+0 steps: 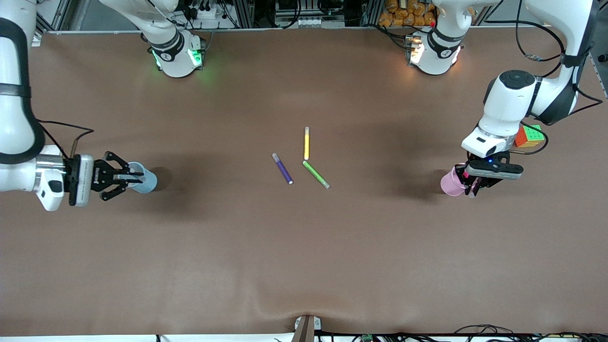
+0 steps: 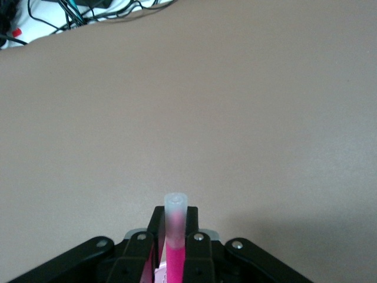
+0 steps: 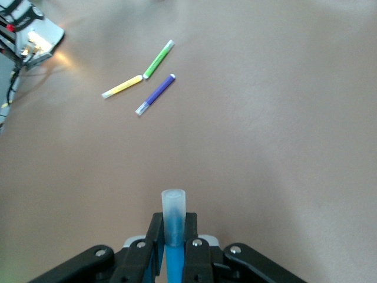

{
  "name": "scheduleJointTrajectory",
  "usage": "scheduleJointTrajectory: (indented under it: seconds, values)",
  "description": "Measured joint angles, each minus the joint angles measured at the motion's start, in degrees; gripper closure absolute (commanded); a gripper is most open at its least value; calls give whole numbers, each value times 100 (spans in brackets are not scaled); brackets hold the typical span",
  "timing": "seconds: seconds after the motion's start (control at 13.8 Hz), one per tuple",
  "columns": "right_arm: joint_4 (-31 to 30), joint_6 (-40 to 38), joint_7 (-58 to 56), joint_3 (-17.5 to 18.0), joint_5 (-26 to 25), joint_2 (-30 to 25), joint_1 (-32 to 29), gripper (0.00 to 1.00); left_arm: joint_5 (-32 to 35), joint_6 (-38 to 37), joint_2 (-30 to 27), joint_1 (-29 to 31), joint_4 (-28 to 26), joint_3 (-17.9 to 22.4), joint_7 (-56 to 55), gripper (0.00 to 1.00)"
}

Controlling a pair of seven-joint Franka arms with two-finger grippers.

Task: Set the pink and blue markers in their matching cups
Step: 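Open the left gripper over the pink cup while the right releases blue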

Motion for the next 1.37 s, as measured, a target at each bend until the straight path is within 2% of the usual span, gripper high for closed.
scheduleJointTrajectory:
  seconds: [0.07,0.14,0.22,0.29,0.51,0.58,0.65,0.72,1.01,1.37]
  values:
    - [-2,-88,-105,-1,3,56,-104,100,0,4,49,7,0,0,0,99]
    - [-6,-146,-254,0,4,147,-205,100,0,8,86,18,-1,0,0,72]
    - [-12,-167,-436,1,10,270,-296,100,0,9,115,31,-1,0,0,32]
    - [-15,-167,-622,0,22,423,-372,100,0,11,143,45,-1,-1,0,0]
    - [-6,-160,-890,2,66,725,-465,100,0,64,155,96,22,0,8,0]
    - [-4,-155,-917,2,68,757,-473,83,0,80,155,97,60,-1,9,0]
    - [-2,-154,-940,2,69,777,-486,37,0,87,153,97,123,-3,9,0]
    - [-2,-154,-949,2,69,797,-502,0,1,88,151,95,203,-10,9,0]
    - [2,-228,-890,1,70,840,-564,0,1,1,155,72,553,-52,9,0]
    - [192,-426,233,47,62,765,-573,0,-2,-621,403,62,1169,-325,-24,0]
